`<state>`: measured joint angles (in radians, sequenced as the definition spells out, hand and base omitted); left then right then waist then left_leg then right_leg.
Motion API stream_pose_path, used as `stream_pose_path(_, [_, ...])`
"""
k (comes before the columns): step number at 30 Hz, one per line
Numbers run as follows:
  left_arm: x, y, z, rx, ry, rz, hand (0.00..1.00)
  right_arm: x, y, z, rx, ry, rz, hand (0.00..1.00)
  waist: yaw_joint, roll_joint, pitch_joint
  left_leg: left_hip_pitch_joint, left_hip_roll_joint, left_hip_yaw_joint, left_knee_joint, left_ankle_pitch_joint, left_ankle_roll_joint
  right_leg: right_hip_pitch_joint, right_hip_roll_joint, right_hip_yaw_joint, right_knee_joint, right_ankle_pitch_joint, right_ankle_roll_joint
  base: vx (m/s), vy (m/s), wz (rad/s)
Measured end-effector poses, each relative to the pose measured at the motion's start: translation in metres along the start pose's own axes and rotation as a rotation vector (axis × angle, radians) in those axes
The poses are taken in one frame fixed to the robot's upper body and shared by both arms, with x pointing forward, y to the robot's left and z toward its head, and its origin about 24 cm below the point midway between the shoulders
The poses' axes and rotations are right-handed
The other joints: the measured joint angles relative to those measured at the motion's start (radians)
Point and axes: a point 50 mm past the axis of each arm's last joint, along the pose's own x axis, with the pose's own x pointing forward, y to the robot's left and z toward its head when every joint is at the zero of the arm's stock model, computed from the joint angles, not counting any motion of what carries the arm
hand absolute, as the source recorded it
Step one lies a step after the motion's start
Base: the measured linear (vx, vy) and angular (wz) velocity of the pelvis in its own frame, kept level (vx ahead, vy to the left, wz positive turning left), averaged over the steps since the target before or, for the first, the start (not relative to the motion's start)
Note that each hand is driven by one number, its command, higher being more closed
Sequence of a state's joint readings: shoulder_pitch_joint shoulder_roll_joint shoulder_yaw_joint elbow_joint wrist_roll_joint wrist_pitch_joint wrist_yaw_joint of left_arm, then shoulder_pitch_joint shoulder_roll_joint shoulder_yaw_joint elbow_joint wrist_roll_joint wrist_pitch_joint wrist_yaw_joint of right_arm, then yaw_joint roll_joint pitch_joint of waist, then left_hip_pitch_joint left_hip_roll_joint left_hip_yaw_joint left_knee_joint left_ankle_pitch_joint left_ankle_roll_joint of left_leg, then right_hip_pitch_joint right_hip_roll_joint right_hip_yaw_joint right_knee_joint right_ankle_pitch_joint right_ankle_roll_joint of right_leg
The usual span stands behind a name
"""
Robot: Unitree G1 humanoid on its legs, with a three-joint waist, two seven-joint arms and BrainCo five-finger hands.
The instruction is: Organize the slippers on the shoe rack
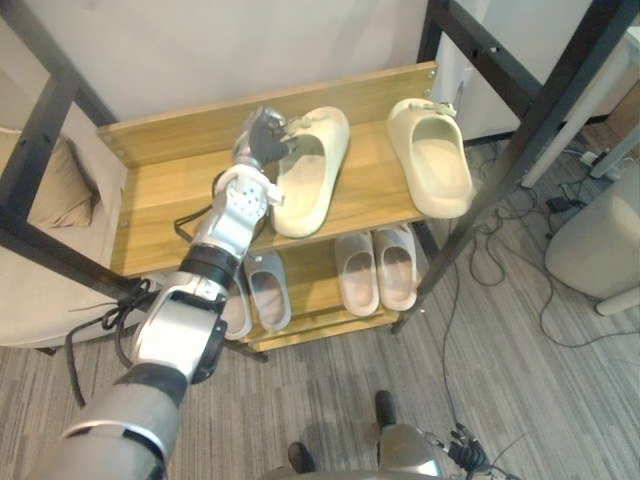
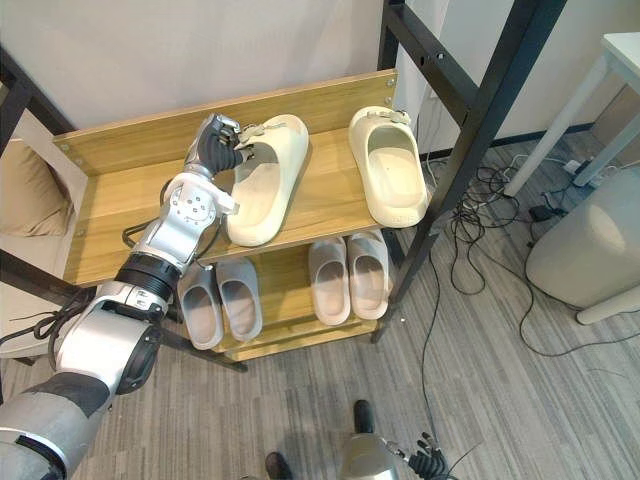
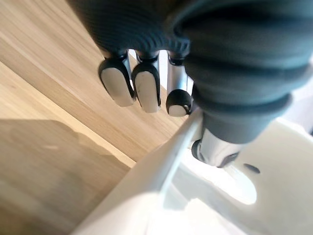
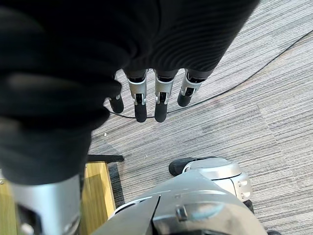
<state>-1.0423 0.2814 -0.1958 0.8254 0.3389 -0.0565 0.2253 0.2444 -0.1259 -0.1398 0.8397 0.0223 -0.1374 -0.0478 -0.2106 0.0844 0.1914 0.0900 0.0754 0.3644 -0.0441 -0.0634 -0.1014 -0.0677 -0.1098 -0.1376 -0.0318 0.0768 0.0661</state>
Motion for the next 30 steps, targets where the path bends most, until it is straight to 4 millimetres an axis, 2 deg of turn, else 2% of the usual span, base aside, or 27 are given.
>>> stream_pose_path(1, [0.000,-0.001,0.001,-0.003,-0.001,0.004,1.00,0.000,0.000,0.000,0.000,0.000,0.000,0.00,0.000,0.001,0.000,0.000,0.000,-0.001,0.000,0.000,0.000,0.001,0.000,-0.001,0.000,0.000,0.000,0.00,0.000,0.00])
stream_pose_path(2, [0.000,-0.001,0.001,-0.005,-0.002,0.006,0.00,0.000,0.000,0.000,0.000,0.000,0.000,0.00,0.000,0.001,0.000,0.000,0.000,-0.002,0.000,0.000,0.000,0.002,0.000,-0.002,-0.001,0.000,0.000,-0.02,-0.032,0.04])
stream_pose_path(12, [-0.001,-0.018,0.013,-0.037,-0.018,-0.026,0.00,0.000,-0.003,-0.001,0.014,0.007,-0.007,0.00,-0.006,0.014,0.007,0.000,0.003,-0.016,0.013,-0.004,0.006,0.019,0.000,-0.013,-0.012,0.001,-0.001,-0.01,-0.020,0.04])
stream_pose_path(23, [-0.002,-0.025,0.016,-0.096,-0.007,-0.032,0.00,0.000,-0.004,-0.001,0.016,0.012,-0.008,0.00,-0.005,0.016,0.006,0.002,0.002,-0.019,0.013,-0.004,0.006,0.037,0.001,-0.019,-0.041,0.017,-0.003,0.00,-0.010,0.01])
stream_pose_path(30, [-0.005,-0.038,0.024,-0.164,-0.007,-0.057,0.00,0.000,-0.004,-0.001,0.015,0.013,-0.008,0.00,-0.006,0.017,0.005,0.007,0.002,-0.034,0.013,-0.004,0.006,0.051,0.000,-0.031,-0.045,0.017,-0.004,-0.01,-0.029,0.05])
